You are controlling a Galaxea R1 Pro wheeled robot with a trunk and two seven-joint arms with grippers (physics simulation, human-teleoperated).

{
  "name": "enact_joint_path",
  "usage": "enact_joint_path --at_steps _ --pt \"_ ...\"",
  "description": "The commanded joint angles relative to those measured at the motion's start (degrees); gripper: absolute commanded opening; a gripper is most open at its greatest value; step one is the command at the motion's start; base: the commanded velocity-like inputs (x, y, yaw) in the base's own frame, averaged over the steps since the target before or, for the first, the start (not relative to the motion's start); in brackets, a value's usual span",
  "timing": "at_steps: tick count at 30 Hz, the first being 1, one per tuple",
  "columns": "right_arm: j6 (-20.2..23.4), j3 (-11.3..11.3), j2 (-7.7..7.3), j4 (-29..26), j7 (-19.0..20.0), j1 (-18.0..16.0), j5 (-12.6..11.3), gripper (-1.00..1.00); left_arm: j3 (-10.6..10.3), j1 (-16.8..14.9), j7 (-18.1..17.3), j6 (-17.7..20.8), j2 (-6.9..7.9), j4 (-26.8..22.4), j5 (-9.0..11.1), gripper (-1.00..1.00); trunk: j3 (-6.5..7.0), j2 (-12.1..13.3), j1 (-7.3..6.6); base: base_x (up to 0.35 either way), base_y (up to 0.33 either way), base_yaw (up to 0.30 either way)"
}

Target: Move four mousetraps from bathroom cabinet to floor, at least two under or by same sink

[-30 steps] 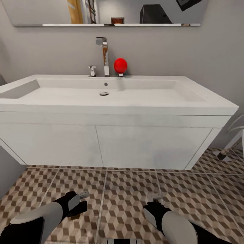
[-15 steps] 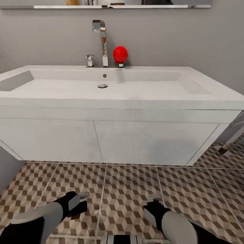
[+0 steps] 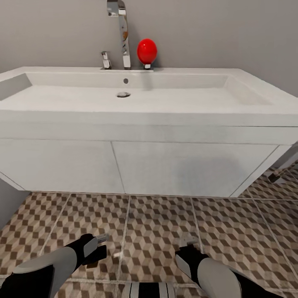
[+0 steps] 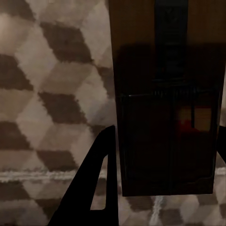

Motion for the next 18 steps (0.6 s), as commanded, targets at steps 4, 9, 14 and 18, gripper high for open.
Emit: enact_joint_path --at_steps 4,9,14,18 --pt "0.06 -0.29 0.00 0.06 -0.13 -0.06 0.59 -1.00 -0.47 -0.04 0.31 -0.06 -0.15 -0.24 0.29 -1.00 -0.27 -0.04 0.01 0.000 0.000 0.000" --pt "-0.19 -0.24 0.00 -0.16 -0.12 -0.06 0.60 -1.00 -0.60 -0.04 0.32 -0.25 -0.15 -0.25 0.20 -1.00 -0.27 -0.04 0.01 0.000 0.000 0.000" --pt "-0.96 -0.25 0.00 -0.24 0.39 -0.06 0.60 -1.00 -0.64 -0.04 0.32 -0.45 0.11 -0.25 0.18 -1.00 -0.27 -0.04 0.01 0.000 0.000 0.000" --pt "-1.09 -0.29 0.00 -0.25 1.98 -0.06 0.59 -1.00 -0.64 -0.04 0.32 -0.54 0.15 -0.24 0.18 -1.00 -0.27 -0.04 0.01 0.000 0.000 0.000"
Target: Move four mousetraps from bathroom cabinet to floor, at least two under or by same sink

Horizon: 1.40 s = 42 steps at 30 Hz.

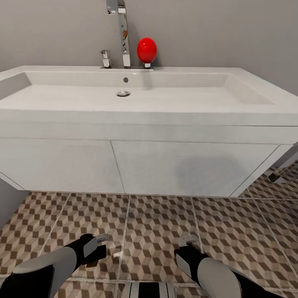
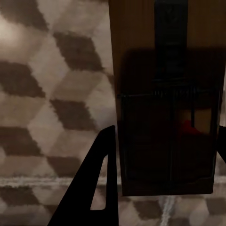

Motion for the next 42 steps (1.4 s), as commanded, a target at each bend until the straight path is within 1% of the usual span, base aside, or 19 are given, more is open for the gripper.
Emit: enact_joint_path --at_steps 1,33,36,38,39,41,42 --pt "0.18 -0.34 0.00 0.10 0.10 -0.06 0.49 -1.00 -0.38 -0.04 0.33 0.13 0.06 -0.15 0.44 -1.00 -0.04 -0.02 -0.01 0.000 0.000 0.000" --pt "-0.22 -0.38 0.00 -0.03 0.58 -0.06 0.42 -1.00 -0.49 -0.04 0.22 -0.09 -0.19 -0.17 0.41 -1.00 -0.04 -0.02 -0.01 0.000 0.000 0.000" --pt "-2.52 -0.38 0.00 -0.31 0.58 -0.06 0.43 -1.00 -0.59 -0.04 0.17 -0.30 -0.27 -0.17 0.35 -1.00 -0.04 -0.02 -0.01 0.000 0.000 0.000" --pt "-5.95 -0.38 0.00 -0.39 0.58 -0.06 0.43 -1.00 -0.85 -0.04 0.16 -1.26 -0.36 -0.19 0.30 -1.00 -0.04 -0.02 -0.01 0.000 0.000 0.000" --pt "-6.89 -0.38 0.00 -0.38 0.58 -0.06 0.43 -1.00 -0.95 -0.04 0.16 -1.65 -0.38 -0.18 0.29 -1.00 -0.04 -0.02 -0.01 0.000 0.000 0.000" --pt "-10.04 -0.38 0.00 -0.23 0.58 -0.06 0.47 -1.00 -1.62 -0.04 0.10 -3.38 -0.46 -0.22 0.18 -1.00 -0.04 -0.02 -0.01 0.000 0.000 0.000" --pt "-10.96 -0.38 0.00 -0.18 0.58 -0.06 0.48 -1.00 -2.18 -0.04 0.09 -4.07 -0.51 -0.24 0.12 -1.00 -0.04 -0.02 -0.01 0.000 0.000 0.000"
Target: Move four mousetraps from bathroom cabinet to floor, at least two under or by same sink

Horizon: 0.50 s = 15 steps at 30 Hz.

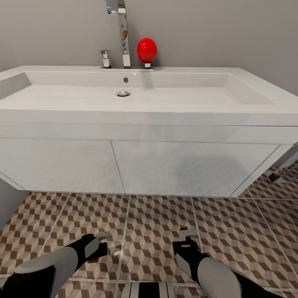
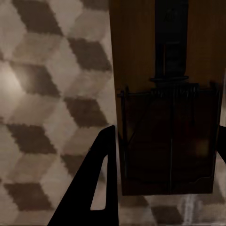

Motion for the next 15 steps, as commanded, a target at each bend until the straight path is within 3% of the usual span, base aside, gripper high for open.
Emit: enact_joint_path --at_steps 1,6,11,15 --pt "-0.31 -0.43 0.01 0.11 -0.13 -0.05 0.48 -1.00 -0.79 -0.04 0.31 -0.14 0.01 -0.18 0.40 -1.00 -0.04 -0.02 -0.01 0.000 0.000 0.000" --pt "-1.02 -0.35 0.01 0.18 1.69 -0.37 1.64 -1.00 -4.43 -0.07 0.29 -1.05 -2.12 -0.19 0.02 -1.00 -0.04 -0.02 -0.01 0.000 0.000 0.000" --pt "-0.89 -0.43 0.01 -0.06 4.90 -0.65 4.76 -1.00 -5.13 -0.84 0.29 -1.21 -3.21 -0.20 -0.02 -1.00 -0.04 -0.02 -0.01 0.000 0.000 0.000" --pt "-0.86 -0.50 0.01 0.00 5.39 -0.70 5.41 -1.00 -5.27 -1.46 0.29 -1.23 -3.04 -0.14 -0.03 -1.00 -0.04 -0.02 -0.01 0.000 0.000 0.000"
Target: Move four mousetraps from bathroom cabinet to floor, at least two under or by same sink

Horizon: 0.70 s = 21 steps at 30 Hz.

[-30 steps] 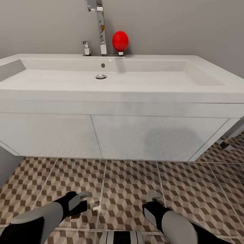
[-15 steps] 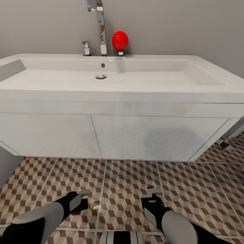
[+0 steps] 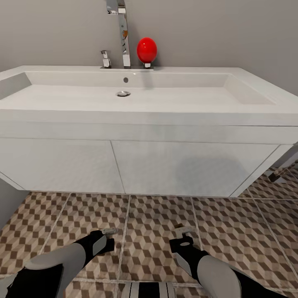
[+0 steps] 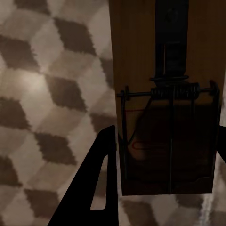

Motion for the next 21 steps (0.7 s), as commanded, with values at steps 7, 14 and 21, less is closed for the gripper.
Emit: enact_joint_path --at_steps 7,14,21 --pt "0.00 -0.47 0.00 0.23 0.18 -0.01 0.62 -1.00 -0.41 -0.20 0.30 0.17 -0.26 -0.14 0.46 -1.00 -0.04 -0.02 -0.01 0.000 0.000 0.000" --pt "0.01 -0.47 0.00 0.27 0.23 -0.01 0.58 -1.00 -0.36 -0.21 0.35 0.20 -0.70 -0.15 0.49 -1.00 -0.04 -0.02 -0.01 0.000 0.000 0.000" --pt "0.01 -0.47 0.00 0.27 0.23 -0.01 0.64 -1.00 -0.42 -0.21 0.30 0.21 -0.37 -0.09 0.51 -1.00 -0.04 -0.02 -0.01 0.090 -0.028 0.000"
